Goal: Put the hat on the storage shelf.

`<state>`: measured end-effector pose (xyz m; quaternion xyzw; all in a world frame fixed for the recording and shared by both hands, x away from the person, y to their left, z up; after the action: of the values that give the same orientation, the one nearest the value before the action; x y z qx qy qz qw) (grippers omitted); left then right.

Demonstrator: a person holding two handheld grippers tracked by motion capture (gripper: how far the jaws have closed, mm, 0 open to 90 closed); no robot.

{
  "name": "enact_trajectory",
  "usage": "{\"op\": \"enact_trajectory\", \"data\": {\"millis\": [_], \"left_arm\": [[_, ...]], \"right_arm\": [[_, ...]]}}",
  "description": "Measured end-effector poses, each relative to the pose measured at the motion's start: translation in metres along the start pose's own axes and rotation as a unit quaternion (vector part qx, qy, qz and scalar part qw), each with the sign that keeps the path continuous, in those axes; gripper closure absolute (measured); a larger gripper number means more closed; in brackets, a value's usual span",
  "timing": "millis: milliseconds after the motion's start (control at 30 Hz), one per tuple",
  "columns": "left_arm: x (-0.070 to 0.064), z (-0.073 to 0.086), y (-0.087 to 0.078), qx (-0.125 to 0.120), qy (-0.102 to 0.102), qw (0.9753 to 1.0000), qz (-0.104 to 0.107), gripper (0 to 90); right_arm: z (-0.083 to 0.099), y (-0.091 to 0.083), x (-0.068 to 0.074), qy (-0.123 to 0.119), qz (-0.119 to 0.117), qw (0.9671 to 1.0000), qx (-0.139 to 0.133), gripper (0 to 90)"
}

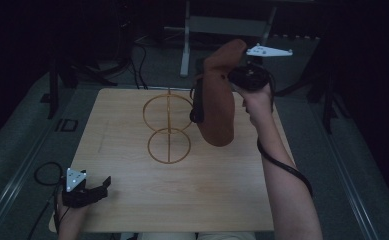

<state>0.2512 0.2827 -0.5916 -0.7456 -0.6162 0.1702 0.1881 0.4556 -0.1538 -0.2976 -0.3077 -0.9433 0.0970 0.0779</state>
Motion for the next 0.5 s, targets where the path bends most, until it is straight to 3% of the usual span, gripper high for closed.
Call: {"op": "enact_trajectory", "data": {"millis": [167,367,500], "left_arm": [[-0.001,0.0,0.001,0.003,-0.001,1.0,0.0,9.4],[0.0,0.001,0.001,0.003,-0.002,1.0,0.0,9.4],[0.0,0.002,0.0,0.002,-0.005,1.0,0.001,9.4]], "right_arm": [[-0.005,0.028,0.019,-0.011,-0.024,0.9994,0.024,87.4],[-0.001,0.06,0.038,-0.007,-0.059,0.9969,0.051,86.7],[0.003,0.079,0.048,-0.014,-0.062,0.995,0.076,86.2]]}}
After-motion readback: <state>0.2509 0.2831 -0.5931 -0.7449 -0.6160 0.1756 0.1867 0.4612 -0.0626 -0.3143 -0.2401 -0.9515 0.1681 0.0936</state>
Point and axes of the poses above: each handheld gripper's, and its own axes: y roughly forward along the jaws, z roughly out of its underside, x roughly to its left, the point moved 2 cm from there along y, roughly forward along the jaws, and after that the axes turned 1 degree about y, right-handed, at the moved point
